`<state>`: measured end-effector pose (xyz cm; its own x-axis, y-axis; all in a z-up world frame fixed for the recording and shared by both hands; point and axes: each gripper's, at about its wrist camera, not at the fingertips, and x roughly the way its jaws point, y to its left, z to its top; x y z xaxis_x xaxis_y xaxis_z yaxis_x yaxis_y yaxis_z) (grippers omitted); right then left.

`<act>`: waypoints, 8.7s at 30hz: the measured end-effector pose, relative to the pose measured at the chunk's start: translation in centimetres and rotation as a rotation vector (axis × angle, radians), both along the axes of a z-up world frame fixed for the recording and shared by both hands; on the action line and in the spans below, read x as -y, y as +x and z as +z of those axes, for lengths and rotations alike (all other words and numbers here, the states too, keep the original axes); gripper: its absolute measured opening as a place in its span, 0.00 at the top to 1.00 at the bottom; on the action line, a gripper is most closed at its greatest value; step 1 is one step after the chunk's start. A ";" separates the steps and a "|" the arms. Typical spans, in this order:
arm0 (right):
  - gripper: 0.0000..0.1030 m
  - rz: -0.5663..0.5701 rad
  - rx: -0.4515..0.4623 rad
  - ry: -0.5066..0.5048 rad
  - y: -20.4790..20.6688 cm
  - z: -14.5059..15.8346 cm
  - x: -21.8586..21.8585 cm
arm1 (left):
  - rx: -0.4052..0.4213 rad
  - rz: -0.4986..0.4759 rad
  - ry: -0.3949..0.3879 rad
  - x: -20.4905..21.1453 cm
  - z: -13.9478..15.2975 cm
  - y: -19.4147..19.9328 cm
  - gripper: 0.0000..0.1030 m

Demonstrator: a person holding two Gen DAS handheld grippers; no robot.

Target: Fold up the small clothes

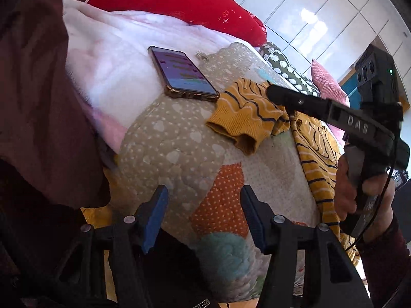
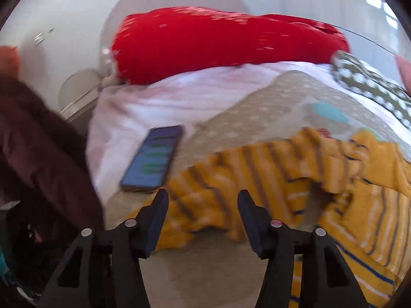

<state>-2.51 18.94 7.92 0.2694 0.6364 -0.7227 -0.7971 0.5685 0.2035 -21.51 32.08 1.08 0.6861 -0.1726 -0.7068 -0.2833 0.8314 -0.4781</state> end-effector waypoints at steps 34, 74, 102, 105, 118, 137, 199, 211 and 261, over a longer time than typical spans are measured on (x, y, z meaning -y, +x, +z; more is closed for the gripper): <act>0.86 -1.072 -0.089 -0.011 13.6 3.1 43.3 | 0.059 -0.284 0.055 12.0 7.1 12.9 0.37; 0.93 -1.145 -0.082 -0.119 11.6 -3.6 47.9 | -0.184 -0.379 0.246 17.4 1.6 29.9 0.41; 0.89 -0.791 -0.376 0.416 -18.4 -6.9 43.2 | -0.061 -0.555 -0.114 24.1 4.6 6.9 0.88; 0.89 -0.777 -0.347 0.486 -19.3 -5.5 43.8 | 0.120 -0.531 0.055 23.6 10.6 3.7 0.88; 0.61 -0.904 -0.323 0.394 -22.2 -6.6 45.6 | -0.071 -0.407 -0.047 17.1 3.6 4.1 0.37; 0.90 -0.847 -0.279 0.325 -20.7 -6.4 41.6 | -0.118 -0.573 -0.146 23.7 2.4 5.1 0.87; 0.50 -0.715 -0.149 0.256 2.7 0.0 36.9 | -0.160 -0.470 0.146 18.6 3.3 24.4 0.39; 0.81 -0.947 -0.080 0.055 4.2 -3.3 41.0 | -0.184 -0.286 0.301 15.1 4.3 24.2 0.65; 0.51 -1.001 -0.111 0.157 -5.3 -2.2 47.8 | -0.124 -0.349 0.185 12.9 3.7 26.2 0.28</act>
<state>-7.77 -28.83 5.75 0.6666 0.2457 -0.7038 0.0573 0.9244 0.3770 4.65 19.16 4.78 0.5168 -0.2418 -0.8212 -0.0155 0.9565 -0.2914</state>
